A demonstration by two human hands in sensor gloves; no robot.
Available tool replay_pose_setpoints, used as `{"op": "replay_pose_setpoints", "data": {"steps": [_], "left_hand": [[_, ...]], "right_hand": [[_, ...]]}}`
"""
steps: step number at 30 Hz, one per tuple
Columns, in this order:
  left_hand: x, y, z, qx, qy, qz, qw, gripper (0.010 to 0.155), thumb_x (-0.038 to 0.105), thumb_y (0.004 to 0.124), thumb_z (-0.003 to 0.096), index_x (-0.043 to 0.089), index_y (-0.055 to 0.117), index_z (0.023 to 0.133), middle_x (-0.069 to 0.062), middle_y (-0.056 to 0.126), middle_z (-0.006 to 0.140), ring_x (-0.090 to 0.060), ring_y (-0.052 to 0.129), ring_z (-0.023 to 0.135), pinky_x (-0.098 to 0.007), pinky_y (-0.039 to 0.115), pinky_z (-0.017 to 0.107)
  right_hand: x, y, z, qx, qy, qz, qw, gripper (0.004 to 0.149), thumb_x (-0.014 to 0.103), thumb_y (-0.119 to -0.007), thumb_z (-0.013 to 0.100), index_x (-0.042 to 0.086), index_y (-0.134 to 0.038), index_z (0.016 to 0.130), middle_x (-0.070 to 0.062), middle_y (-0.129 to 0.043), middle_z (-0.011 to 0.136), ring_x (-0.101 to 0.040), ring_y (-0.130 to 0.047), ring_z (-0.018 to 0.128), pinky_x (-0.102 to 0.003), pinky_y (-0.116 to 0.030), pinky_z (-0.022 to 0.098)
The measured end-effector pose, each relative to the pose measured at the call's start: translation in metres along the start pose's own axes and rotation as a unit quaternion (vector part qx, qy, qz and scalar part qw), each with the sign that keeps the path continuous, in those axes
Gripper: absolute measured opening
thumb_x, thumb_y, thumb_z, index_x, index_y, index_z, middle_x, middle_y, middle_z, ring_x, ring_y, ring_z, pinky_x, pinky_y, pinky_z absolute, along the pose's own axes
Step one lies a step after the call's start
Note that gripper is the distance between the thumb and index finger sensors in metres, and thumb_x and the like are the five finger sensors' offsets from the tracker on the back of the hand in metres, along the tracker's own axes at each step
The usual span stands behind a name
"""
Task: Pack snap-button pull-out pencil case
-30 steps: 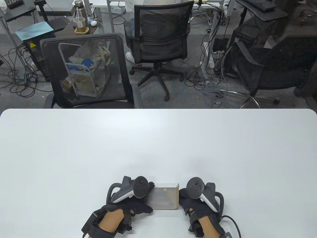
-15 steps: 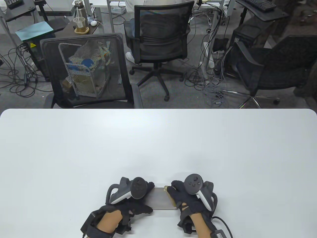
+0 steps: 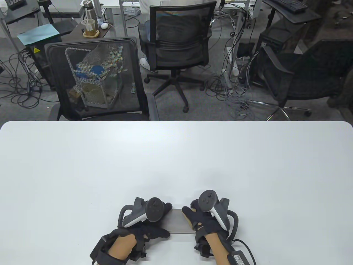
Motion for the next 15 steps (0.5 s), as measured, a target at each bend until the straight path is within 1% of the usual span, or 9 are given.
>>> {"op": "replay_pose_setpoints", "data": {"steps": [8,15], "left_hand": [[0.0005,0.0002,0.0002,-0.003,-0.002,0.0,1.0,0.094,0.063,0.096,0.0259,0.045,0.055,0.109,0.013,0.06,0.116,-0.023,0.067,0.11,-0.062,0.042,0.083],[0.0009,-0.0001,0.0,-0.003,-0.008,0.009,1.0,0.094,0.063,0.095,0.0258,0.045,0.055,0.108,0.013,0.06,0.117,-0.023,0.067,0.11,-0.062,0.042,0.083]], "right_hand": [[0.0034,-0.0001,-0.0016,-0.005,-0.006,-0.01,1.0,0.058,0.068,-0.071,0.037,0.037,-0.075,0.087,0.01,-0.085,0.082,-0.007,-0.091,0.058,-0.031,-0.08,0.05],[0.0082,0.0005,-0.0053,-0.022,-0.005,-0.03,0.999,0.057,0.067,-0.07,0.038,0.036,-0.075,0.087,0.009,-0.086,0.082,-0.007,-0.091,0.058,-0.031,-0.081,0.049]]}}
Point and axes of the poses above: the tracker on the back of each hand, its own x axis roughly to the thumb side, its own z axis roughly from the wrist to the fingertips, y = z × x, the point moved 5 cm from there along z, roughly from the wrist to the fingertips
